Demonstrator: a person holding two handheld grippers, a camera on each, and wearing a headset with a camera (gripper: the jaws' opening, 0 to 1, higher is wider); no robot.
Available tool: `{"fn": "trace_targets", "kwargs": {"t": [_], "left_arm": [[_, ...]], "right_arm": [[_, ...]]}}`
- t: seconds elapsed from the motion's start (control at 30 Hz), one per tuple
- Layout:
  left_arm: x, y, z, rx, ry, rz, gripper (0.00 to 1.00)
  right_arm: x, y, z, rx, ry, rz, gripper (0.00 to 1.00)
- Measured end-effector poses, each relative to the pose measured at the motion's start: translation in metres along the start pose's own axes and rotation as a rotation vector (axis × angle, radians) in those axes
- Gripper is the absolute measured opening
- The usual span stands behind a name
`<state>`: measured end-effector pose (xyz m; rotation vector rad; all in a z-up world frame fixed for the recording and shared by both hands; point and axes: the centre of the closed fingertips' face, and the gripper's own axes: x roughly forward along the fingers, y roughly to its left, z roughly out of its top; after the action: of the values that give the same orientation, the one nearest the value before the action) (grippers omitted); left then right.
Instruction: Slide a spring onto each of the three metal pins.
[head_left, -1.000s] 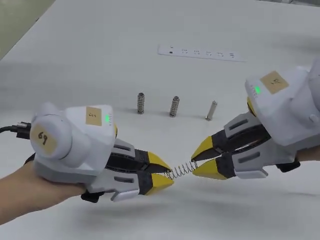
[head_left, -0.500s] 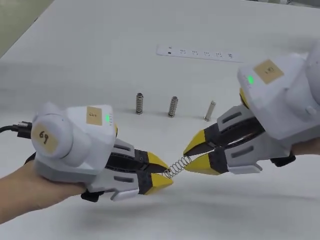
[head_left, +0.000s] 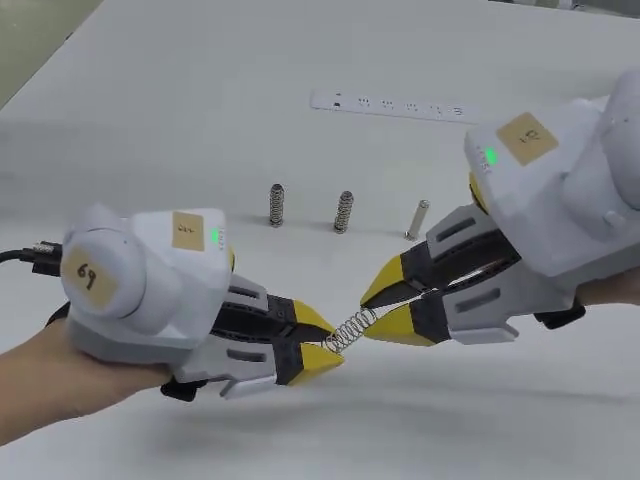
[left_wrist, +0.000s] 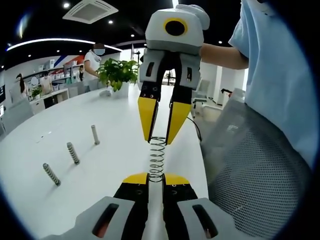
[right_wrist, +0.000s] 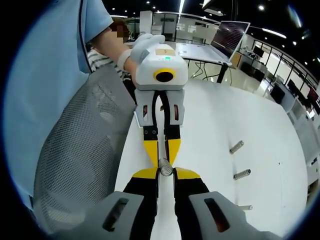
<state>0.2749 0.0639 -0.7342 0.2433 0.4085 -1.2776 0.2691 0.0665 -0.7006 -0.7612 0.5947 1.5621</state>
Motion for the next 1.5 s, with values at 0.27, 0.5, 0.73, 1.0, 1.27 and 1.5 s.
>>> {"fn": "trace_targets", "kwargs": {"t": [0.27, 0.5, 0.73, 1.0, 1.27, 1.5], "left_arm": [[0.002, -0.002, 0.000, 0.009, 0.002, -0.002, 0.01], [0.002, -0.003, 0.003, 0.016, -0.011, 0.001, 0.01], [0.003, -0.002, 0.011, 0.044, -0.031, 0.007, 0.01], [0.003, 0.001, 0.018, 0.062, -0.051, 0.014, 0.01], [0.006, 0.003, 0.020, 0.057, -0.062, 0.017, 0.01], [0.008, 0.002, 0.023, 0.055, -0.073, 0.016, 0.01]], "right_arm": [[-0.001, 0.001, -0.003, 0.001, 0.016, 0.003, 0.08], [-0.006, 0.000, 0.000, -0.006, 0.028, 0.006, 0.19], [-0.007, 0.000, 0.001, -0.014, 0.057, 0.042, 0.15], [-0.002, 0.000, -0.003, -0.013, 0.086, 0.063, 0.13], [0.001, -0.001, -0.006, -0.017, 0.100, 0.077, 0.11], [0.003, -0.002, -0.006, -0.020, 0.103, 0.083, 0.09]]}}
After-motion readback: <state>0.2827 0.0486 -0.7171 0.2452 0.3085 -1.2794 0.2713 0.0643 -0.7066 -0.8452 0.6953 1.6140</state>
